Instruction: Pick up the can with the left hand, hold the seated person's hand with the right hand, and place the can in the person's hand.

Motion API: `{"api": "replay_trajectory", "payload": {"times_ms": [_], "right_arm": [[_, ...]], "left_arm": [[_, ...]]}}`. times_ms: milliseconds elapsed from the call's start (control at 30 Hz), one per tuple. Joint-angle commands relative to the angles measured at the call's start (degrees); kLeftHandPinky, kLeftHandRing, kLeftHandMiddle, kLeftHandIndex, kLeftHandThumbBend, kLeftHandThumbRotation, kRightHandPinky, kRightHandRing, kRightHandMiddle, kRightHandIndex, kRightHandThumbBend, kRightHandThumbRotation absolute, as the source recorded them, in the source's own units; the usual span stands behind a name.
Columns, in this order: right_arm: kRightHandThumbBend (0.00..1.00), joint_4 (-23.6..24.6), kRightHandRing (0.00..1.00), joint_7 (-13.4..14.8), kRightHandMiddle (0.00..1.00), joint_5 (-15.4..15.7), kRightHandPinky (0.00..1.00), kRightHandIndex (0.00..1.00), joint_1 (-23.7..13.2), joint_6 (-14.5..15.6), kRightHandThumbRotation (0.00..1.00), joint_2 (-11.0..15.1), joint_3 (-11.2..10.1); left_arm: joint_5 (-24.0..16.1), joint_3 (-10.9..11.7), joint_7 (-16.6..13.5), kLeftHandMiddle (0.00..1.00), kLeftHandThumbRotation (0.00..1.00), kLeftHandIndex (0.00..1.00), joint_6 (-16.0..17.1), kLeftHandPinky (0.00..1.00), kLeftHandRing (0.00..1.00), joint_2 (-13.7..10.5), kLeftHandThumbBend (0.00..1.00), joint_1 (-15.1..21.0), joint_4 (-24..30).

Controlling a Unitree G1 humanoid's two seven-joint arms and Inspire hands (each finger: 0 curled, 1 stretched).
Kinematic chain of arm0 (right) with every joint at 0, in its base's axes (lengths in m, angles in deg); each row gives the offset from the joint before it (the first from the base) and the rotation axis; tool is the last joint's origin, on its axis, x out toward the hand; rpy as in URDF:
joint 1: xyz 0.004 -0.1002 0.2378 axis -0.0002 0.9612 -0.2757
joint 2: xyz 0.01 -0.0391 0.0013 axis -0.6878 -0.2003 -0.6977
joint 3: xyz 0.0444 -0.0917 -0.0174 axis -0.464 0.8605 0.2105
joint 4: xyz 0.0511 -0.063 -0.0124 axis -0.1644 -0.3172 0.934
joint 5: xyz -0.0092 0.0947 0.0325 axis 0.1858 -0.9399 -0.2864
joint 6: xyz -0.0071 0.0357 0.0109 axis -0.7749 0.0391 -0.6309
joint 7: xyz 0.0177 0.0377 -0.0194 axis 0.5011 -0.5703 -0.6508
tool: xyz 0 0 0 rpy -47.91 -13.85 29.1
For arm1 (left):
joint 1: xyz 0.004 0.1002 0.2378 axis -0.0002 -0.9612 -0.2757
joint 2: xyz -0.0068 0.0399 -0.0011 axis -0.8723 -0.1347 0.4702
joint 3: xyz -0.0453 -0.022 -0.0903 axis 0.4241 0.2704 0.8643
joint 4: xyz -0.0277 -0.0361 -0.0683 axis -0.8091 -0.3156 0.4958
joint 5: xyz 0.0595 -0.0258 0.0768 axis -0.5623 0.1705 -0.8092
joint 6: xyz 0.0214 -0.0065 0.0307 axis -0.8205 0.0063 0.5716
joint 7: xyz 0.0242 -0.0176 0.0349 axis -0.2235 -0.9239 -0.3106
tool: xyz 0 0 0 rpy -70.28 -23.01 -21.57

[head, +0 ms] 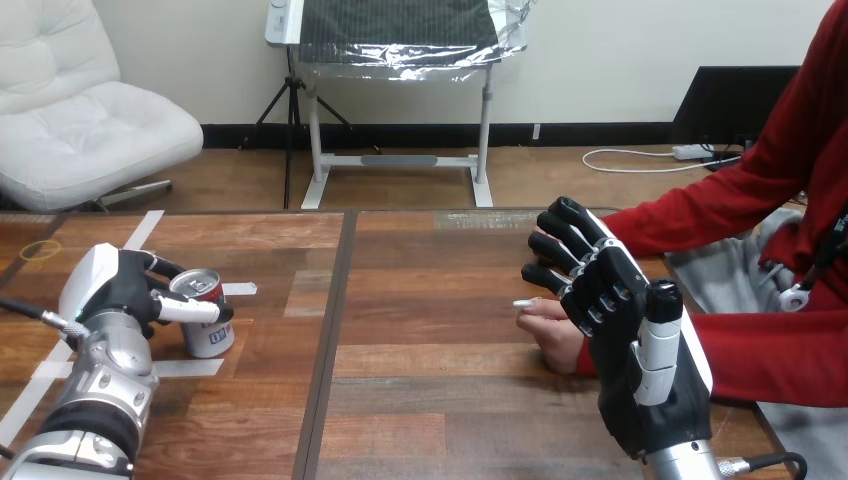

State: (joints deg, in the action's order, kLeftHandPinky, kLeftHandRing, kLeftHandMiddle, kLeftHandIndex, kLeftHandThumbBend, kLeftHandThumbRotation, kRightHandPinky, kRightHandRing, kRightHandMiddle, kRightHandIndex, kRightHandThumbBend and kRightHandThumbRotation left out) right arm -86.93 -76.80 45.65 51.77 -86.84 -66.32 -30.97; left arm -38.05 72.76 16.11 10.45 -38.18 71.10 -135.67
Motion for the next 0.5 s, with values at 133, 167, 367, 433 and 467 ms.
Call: {"api": "replay_trajectory", "payload": {"times_ms": [133, 167, 367, 433, 467], "right_arm": [[0.91, 1.0, 0.88, 0.2, 0.89, -0.7, 0.81, 0.88, -2.5, -2.2, 1.00, -0.6, -0.2], [0.91, 0.9, 0.88, 0.2, 0.89, -0.7, 0.81, 0.88, -2.5, -2.3, 1.00, -0.6, -0.3], [0.90, 0.5, 0.89, 0.0, 0.89, -1.0, 0.81, 0.88, -2.9, -2.6, 1.00, -0.6, -0.3], [0.90, 0.5, 0.89, 0.1, 0.89, -1.0, 0.81, 0.88, -2.9, -2.5, 1.00, -0.6, -0.3], [0.90, 0.5, 0.89, 0.1, 0.89, -1.0, 0.81, 0.88, -2.9, -2.5, 1.00, -0.6, -0.3]], "left_arm": [[-0.7, -0.5, -1.5, 0.53, 0.00, 0.52, 1.0, 0.44, 0.49, -1.2, 0.78, 4.1, 2.0], [-0.7, -0.4, -1.7, 0.53, 0.00, 0.52, 1.2, 0.44, 0.49, -1.2, 0.78, 4.1, 2.1], [-0.2, 0.1, -2.2, 0.50, 0.00, 0.49, 1.6, 0.41, 0.46, -1.3, 0.79, 3.9, 2.1], [-0.1, 0.1, -2.3, 0.50, 0.00, 0.49, 1.7, 0.40, 0.46, -1.3, 0.79, 3.9, 2.1], [-0.2, 0.1, -2.4, 0.50, 0.00, 0.49, 1.8, 0.40, 0.46, -1.4, 0.79, 3.9, 2.1]]}}
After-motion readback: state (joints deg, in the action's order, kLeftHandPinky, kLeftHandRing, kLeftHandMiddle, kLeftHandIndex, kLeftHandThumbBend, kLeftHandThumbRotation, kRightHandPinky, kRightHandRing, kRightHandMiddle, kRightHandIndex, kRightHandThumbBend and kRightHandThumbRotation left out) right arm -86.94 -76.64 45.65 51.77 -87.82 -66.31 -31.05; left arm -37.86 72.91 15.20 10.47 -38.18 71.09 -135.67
